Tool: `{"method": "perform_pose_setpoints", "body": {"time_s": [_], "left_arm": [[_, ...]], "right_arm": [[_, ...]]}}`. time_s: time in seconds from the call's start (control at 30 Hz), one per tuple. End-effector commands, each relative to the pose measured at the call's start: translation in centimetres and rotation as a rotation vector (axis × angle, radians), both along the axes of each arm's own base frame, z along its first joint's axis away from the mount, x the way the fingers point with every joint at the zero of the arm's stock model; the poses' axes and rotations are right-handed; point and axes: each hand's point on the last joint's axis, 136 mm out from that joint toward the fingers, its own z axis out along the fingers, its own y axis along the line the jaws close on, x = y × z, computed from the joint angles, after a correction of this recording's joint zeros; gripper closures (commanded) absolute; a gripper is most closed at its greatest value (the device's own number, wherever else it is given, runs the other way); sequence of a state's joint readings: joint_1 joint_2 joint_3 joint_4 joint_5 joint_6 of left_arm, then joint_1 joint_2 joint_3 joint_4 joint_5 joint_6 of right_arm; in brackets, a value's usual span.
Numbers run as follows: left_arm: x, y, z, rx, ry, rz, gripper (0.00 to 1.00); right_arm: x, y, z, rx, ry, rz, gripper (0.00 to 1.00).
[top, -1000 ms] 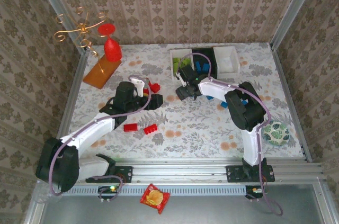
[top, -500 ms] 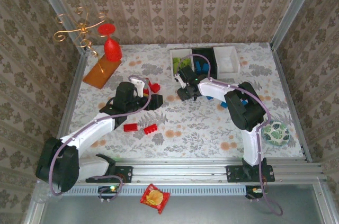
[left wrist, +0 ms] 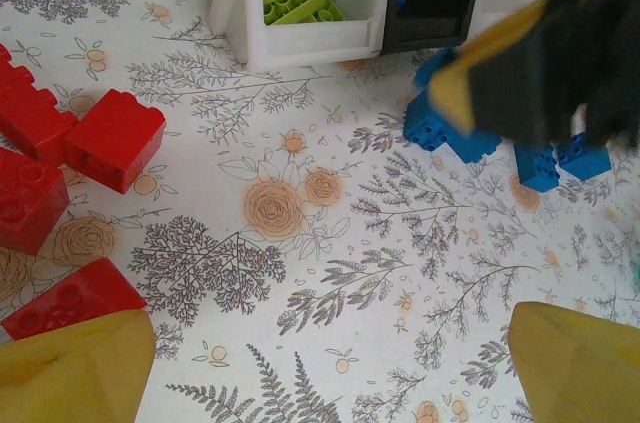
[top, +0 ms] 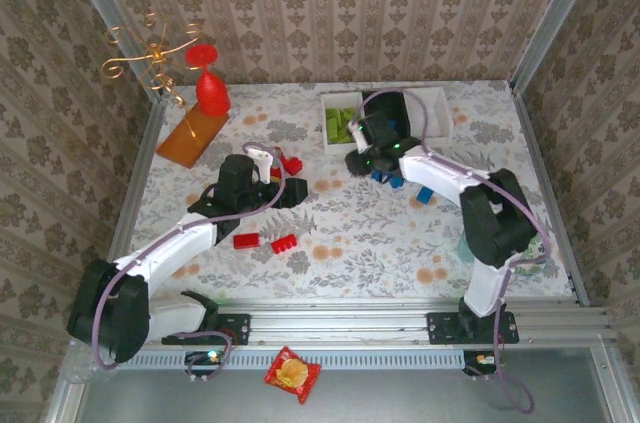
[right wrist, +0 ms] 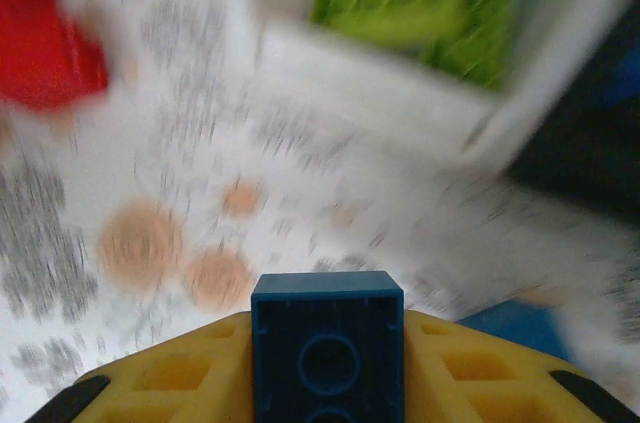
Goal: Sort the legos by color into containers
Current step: Pick up the lego from the center of the table, then place the lego in the container, then pick up the lego from the center of the table.
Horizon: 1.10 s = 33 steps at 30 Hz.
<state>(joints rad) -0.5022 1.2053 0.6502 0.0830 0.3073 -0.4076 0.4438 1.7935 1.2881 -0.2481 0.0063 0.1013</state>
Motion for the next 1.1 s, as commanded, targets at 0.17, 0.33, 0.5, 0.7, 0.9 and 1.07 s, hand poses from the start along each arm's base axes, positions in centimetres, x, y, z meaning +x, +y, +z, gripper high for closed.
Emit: {"method": "perform_pose_setpoints", "body": {"time_s": [0.17,0.33,0.5,0.7,0.9,1.07], "left_arm": [[-0.1,-0.4,0.4,-0.028,-0.002,-0.017,0.08],[-0.5,-0.9,0.9,-0.037,-0.004,-0.038,0.07],[-1.2,-2.4,1.3,-0.033,-0.005,-0.091,0.07],[-1.5,-4.9,1.4,-0.059,-0.011,-0.178,0.06],[-0.8,-6.3,1.0,-0.086,-0.001,-0.226,0.05],[-0.2,-6.0,0.9,-0.089,-0.023,-0.221,0.05]], "right_arm": [[9.5,-7.0,4.3,0.142,-0.194,-0.342,0.63],[14.8,-8.9,3.6,0.120,-0.219,-0.432,0.59],[17.7,-9.3,3.4,0.088,-0.189,-0.444,0.43],[11.9,-7.8,6.8,0.103,-0.210,-0.374,0.31],[-0.2,-5.4,1.7,-0.002,-0.081,-0.308,0.25],[-6.3,-4.5,-2.5,0.013,0.009,-0.314,0.25]]}}
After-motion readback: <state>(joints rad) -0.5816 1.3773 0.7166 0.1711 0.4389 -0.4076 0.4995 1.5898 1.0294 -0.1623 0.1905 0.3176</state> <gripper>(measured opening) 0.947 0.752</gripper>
